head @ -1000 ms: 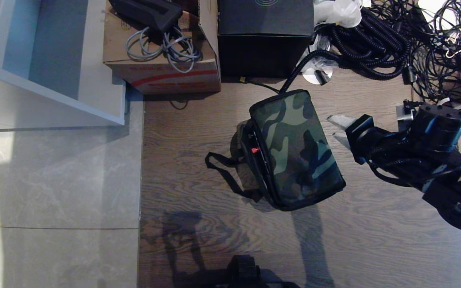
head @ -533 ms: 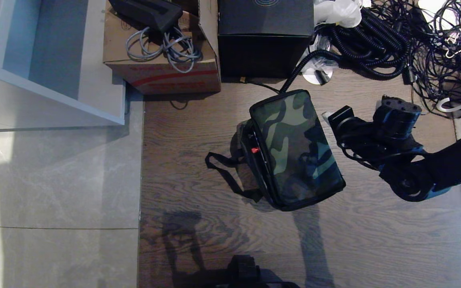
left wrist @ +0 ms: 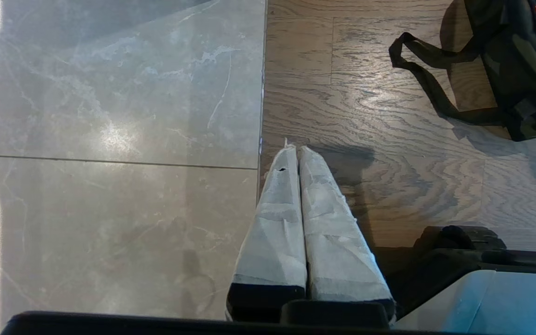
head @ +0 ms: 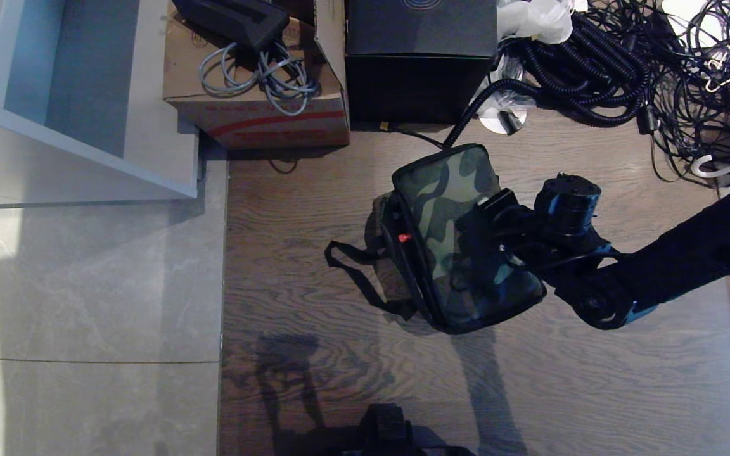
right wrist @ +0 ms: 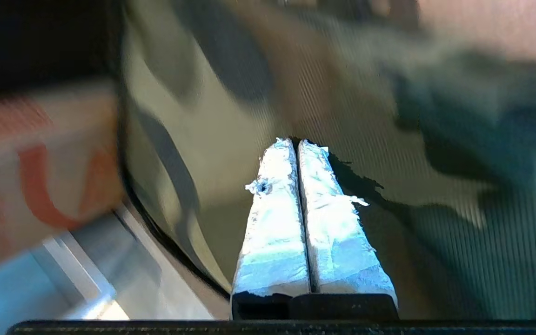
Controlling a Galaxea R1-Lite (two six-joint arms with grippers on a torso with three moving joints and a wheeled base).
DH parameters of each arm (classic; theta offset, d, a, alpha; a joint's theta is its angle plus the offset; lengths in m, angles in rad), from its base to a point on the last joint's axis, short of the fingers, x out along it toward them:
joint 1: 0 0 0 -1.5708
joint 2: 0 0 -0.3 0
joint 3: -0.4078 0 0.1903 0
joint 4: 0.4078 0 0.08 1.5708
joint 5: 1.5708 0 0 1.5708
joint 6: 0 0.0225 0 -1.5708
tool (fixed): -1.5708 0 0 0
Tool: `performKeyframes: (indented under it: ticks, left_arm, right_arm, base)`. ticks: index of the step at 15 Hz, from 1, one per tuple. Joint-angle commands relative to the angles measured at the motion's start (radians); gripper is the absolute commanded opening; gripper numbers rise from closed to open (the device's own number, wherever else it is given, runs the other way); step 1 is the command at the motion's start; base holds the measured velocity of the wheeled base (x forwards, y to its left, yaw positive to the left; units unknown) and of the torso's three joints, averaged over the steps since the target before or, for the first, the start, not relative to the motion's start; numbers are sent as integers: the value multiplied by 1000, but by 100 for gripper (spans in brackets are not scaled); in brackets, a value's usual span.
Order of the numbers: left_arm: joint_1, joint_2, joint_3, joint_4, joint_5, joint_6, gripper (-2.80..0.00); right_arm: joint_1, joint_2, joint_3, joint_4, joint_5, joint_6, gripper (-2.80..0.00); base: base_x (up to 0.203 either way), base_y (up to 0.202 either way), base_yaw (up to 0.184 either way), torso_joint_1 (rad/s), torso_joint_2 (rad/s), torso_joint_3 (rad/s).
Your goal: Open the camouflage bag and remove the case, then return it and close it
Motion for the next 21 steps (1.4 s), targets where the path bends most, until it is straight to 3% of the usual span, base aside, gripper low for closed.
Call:
performKeyframes:
  ticks: [1,4,8,10,18,21]
  left_arm:
    - [0,0,0,0,0,-1,-280]
    - [0,0,0,0,0,-1,-280]
    - [0,0,0,0,0,-1,-280]
    - [0,0,0,0,0,-1,-280]
    - [0,0,0,0,0,-1,-280]
    - [0,0,0,0,0,-1,-280]
  right_arm:
    - [46,-9,66,-2,-3,21,-280]
    - [50,-88,82,71,6,100,-280]
    - [-61,-143,51,97,30,98,-280]
    - [-77,-135,22,82,35,97,-280]
    - [-94,49,-137,-5,20,51,-280]
    - [-67,58,-127,23,18,86,-280]
  base:
    - [0,0,0,0,0,0]
    - [0,0,0,0,0,0]
    - [0,0,0,0,0,0]
    - [0,0,0,0,0,0]
    - [0,0,0,0,0,0]
    - [0,0,0,0,0,0]
